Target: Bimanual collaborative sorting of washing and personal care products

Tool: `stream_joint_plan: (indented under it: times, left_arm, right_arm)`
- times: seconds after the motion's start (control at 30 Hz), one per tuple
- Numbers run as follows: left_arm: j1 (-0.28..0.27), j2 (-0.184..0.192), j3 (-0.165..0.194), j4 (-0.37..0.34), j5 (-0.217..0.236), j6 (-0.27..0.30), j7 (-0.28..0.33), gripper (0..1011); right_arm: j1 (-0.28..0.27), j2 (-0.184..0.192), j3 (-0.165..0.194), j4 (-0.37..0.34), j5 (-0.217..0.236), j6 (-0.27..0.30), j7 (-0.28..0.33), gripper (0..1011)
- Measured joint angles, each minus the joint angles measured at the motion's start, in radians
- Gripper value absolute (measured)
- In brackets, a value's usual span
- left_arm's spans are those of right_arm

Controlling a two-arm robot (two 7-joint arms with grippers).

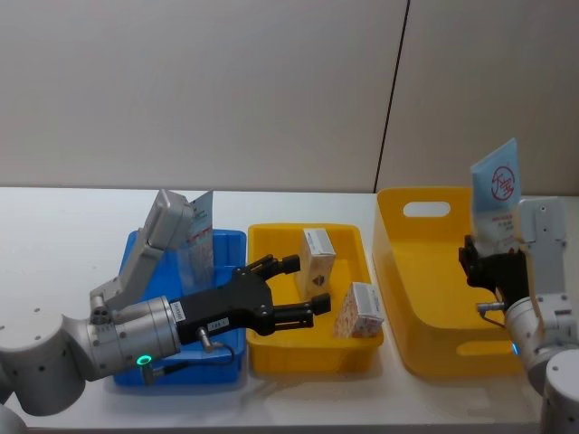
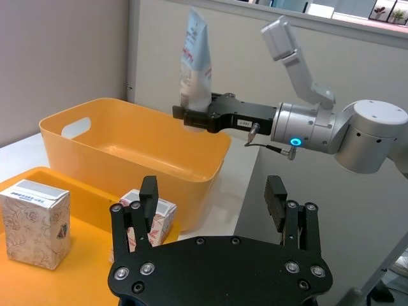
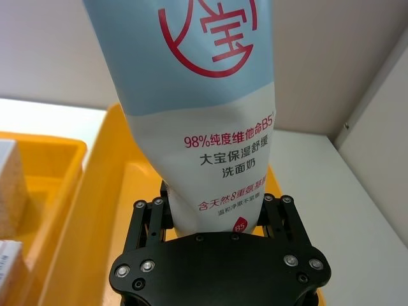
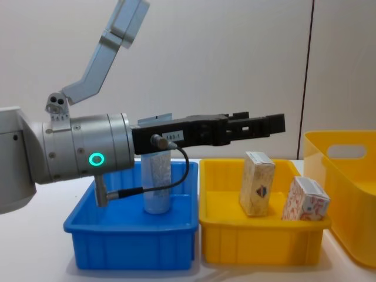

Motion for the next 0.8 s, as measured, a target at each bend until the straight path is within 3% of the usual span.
stream_joint_plan:
  times: [0.27,0.8]
  left_arm:
    - [0.000,0.000,0.000,0.000,0.000,0.000,0.000,1001]
    - [0.000,0.000,0.000,0.000,0.000,0.000,0.000,1001]
  right_arm:
    - [0.024,-0.013,0.004,0.041,-0.015,0.039,-0.014,629]
    - [0.042,-0.023,0.006,0.075,-0.026,0.062,-0.024,655]
